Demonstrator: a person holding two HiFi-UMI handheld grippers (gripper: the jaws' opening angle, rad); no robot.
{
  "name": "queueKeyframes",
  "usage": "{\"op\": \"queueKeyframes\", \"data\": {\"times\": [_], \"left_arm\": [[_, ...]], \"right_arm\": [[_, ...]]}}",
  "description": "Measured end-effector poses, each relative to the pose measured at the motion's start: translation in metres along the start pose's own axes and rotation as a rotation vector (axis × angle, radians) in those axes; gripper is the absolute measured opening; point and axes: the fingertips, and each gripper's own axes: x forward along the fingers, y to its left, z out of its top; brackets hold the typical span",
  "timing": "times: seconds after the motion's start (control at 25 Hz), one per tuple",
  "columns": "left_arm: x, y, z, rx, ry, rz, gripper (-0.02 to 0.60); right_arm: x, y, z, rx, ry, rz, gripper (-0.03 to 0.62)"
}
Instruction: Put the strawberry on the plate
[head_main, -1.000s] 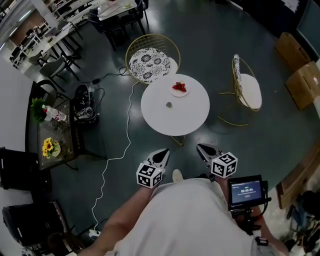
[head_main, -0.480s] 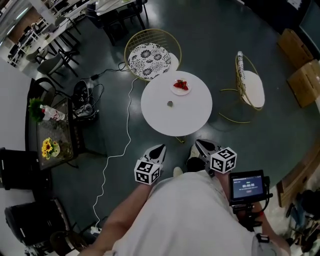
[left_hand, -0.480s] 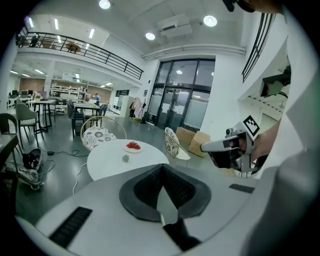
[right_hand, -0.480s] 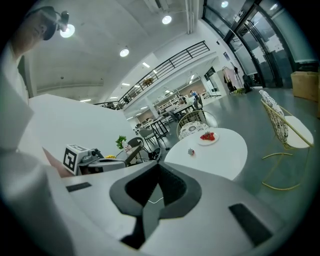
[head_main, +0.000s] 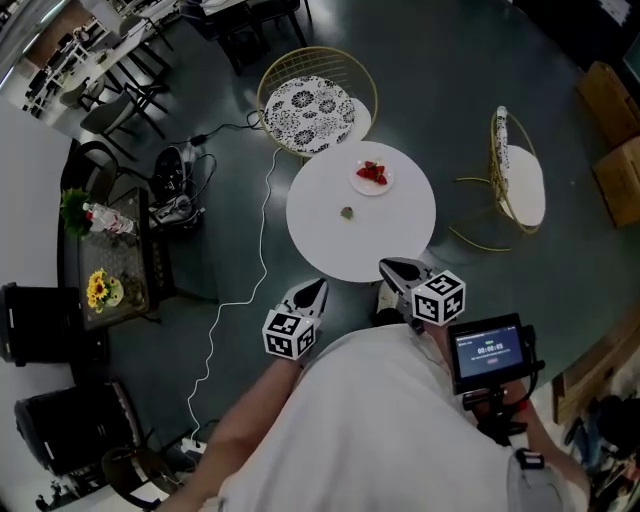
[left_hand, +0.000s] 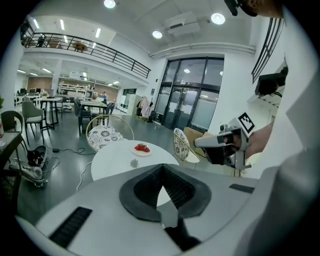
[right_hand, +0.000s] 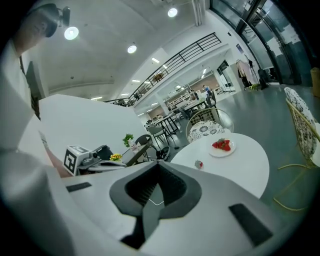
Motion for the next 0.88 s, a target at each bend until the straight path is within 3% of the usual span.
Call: {"op": "queueKeyframes", "data": {"times": [0.24, 0.44, 0.88], "left_arm": [[0.039, 0.027, 0.02, 0.018, 0.054, 0.056, 0.005], [0.106, 0.019, 0.035, 0.019, 0.114, 0.063, 0.005], [0.109, 0.027, 0.05, -0.021, 0.092, 0.061, 0.006]], "right_arm": [[0.022, -0.037, 0.022, 0.016, 0.014, 0.016, 0.008], [0.016, -0.1, 0.042, 0.056, 0.01, 0.038, 0.008], [0.022, -0.09, 0.045, 0.062, 0.019, 0.061, 0.008]]}}
